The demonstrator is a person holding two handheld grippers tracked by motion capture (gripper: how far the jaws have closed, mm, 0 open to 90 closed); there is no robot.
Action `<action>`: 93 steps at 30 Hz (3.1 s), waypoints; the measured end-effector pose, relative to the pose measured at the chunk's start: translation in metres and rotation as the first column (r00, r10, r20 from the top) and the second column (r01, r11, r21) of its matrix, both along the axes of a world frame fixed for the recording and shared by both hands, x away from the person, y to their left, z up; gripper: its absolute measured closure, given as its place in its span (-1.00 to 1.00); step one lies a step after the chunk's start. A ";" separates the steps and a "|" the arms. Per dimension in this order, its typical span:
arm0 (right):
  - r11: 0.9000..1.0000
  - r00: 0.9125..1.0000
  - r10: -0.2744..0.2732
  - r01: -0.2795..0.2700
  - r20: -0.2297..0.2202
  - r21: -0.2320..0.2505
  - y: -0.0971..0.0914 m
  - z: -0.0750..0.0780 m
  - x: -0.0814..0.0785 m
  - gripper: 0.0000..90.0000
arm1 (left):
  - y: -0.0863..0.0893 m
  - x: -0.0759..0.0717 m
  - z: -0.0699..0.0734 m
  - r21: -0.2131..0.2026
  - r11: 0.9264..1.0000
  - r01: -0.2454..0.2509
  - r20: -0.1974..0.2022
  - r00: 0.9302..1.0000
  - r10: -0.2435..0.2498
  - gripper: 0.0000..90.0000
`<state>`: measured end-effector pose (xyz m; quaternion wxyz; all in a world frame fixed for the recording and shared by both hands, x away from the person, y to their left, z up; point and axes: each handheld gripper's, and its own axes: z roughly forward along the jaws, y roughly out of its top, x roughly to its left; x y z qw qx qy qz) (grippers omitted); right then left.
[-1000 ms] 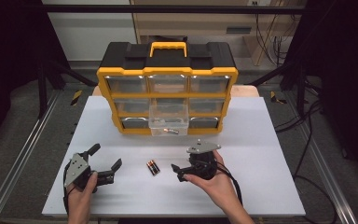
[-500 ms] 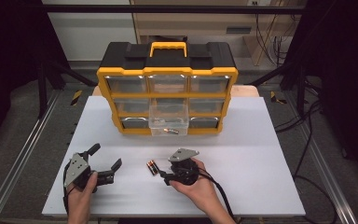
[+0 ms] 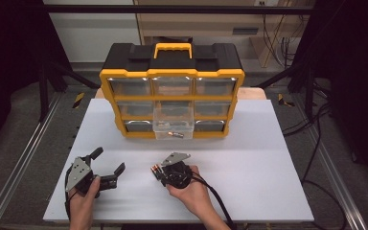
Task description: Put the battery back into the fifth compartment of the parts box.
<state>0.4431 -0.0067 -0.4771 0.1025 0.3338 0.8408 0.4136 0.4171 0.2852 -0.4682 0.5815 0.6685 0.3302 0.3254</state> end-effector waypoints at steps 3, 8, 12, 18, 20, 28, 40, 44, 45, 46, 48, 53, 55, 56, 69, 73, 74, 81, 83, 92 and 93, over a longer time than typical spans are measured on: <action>1.000 1.000 -0.002 0.002 -0.005 -0.020 0.004 0.000 0.004 0.62 | 0.000 0.000 0.000 0.000 1.000 0.001 0.000 1.000 -0.001 -0.99; 1.000 1.000 -0.008 0.007 -0.023 -0.022 0.006 -0.001 0.009 0.69 | 0.000 0.000 0.000 0.001 1.000 0.000 0.000 1.000 0.000 -0.99; 1.000 1.000 -0.001 0.000 -0.025 -0.025 0.007 -0.001 0.011 0.72 | 0.000 0.000 0.000 0.000 1.000 0.000 0.000 1.000 0.000 -0.99; 0.999 0.999 -0.011 0.010 -0.031 -0.040 0.009 -0.002 0.014 0.75 | 0.000 0.000 0.000 -0.001 1.000 0.002 0.000 1.000 -0.002 -0.99; 0.999 0.999 -0.014 0.012 -0.038 -0.040 0.009 -0.003 0.015 0.75 | 0.000 0.000 0.000 -0.001 1.000 0.002 0.000 1.000 -0.002 -0.99; 0.999 0.999 -0.018 0.017 -0.037 -0.041 0.008 -0.005 0.018 0.73 | 0.000 0.000 0.000 -0.002 1.000 0.003 -0.002 1.000 -0.003 -0.99; 0.997 0.996 -0.063 0.060 -0.070 -0.049 0.010 -0.013 0.024 0.71 | 0.001 0.000 0.000 -0.004 1.000 0.002 -0.003 1.000 -0.002 -0.99; 0.996 0.996 -0.082 0.081 -0.023 -0.037 0.005 -0.010 0.021 0.71 | 0.000 0.000 0.000 -0.002 1.000 0.004 -0.001 1.000 -0.004 -0.99; 0.996 0.996 -0.086 0.086 0.002 -0.022 -0.001 -0.007 0.018 0.71 | 0.000 0.000 0.000 -0.003 1.000 0.005 -0.004 1.000 -0.005 -0.99; 0.996 0.996 -0.086 0.086 0.002 -0.022 -0.001 -0.007 0.018 0.71 | 0.000 0.000 0.000 -0.003 1.000 0.005 -0.004 1.000 -0.005 -0.99; 0.994 0.995 -0.092 0.093 0.033 -0.049 -0.013 -0.003 0.013 0.71 | -0.001 0.000 -0.001 -0.003 1.000 0.007 -0.007 1.000 -0.007 -0.99; 0.990 0.989 -0.136 0.137 0.051 -0.018 -0.041 0.005 0.009 0.71 | -0.002 0.000 0.000 -0.006 1.000 0.007 -0.008 1.000 -0.007 -0.99; 0.988 0.986 -0.155 0.154 0.067 0.009 -0.058 0.011 0.007 0.71 | -0.001 0.000 0.000 -0.007 1.000 0.006 -0.008 1.000 -0.006 -0.99; 0.986 0.984 -0.164 0.162 0.075 0.024 -0.066 0.014 0.007 0.71 | -0.001 -0.001 0.000 -0.010 1.000 0.006 -0.008 1.000 -0.006 -0.99; 0.965 0.947 -0.257 0.242 0.193 0.098 -0.130 0.080 0.003 0.71 | 0.004 -0.002 -0.001 -0.019 1.000 -0.019 -0.013 1.000 0.019 -0.99; 0.959 0.935 -0.276 0.252 0.225 0.129 -0.143 0.104 0.006 0.71 | 0.004 -0.003 -0.001 -0.009 1.000 -0.020 -0.012 1.000 0.020 -0.99; 0.959 0.935 -0.276 0.252 0.225 0.129 -0.143 0.104 0.006 0.71 | 0.004 -0.003 -0.001 -0.009 1.000 -0.020 -0.012 1.000 0.020 -0.99; 0.953 0.916 -0.293 0.256 0.276 0.163 -0.153 0.131 0.014 0.71 | 0.005 -0.002 -0.001 -0.006 1.000 -0.019 -0.009 1.000 0.019 -0.99; 0.950 0.911 -0.300 0.258 0.282 0.176 -0.155 0.138 0.015 0.71 | 0.005 -0.002 -0.001 -0.011 1.000 -0.019 -0.010 1.000 0.018 -0.99; 0.950 0.904 -0.302 0.257 0.303 0.179 -0.160 0.160 0.014 0.71 | 0.009 -0.003 0.001 -0.025 0.999 -0.026 0.002 1.000 0.026 -0.99; 0.950 0.900 -0.302 0.255 0.314 0.181 -0.160 0.166 0.014 0.71 | 0.009 -0.002 0.001 -0.028 0.999 -0.028 0.003 1.000 0.028 -0.99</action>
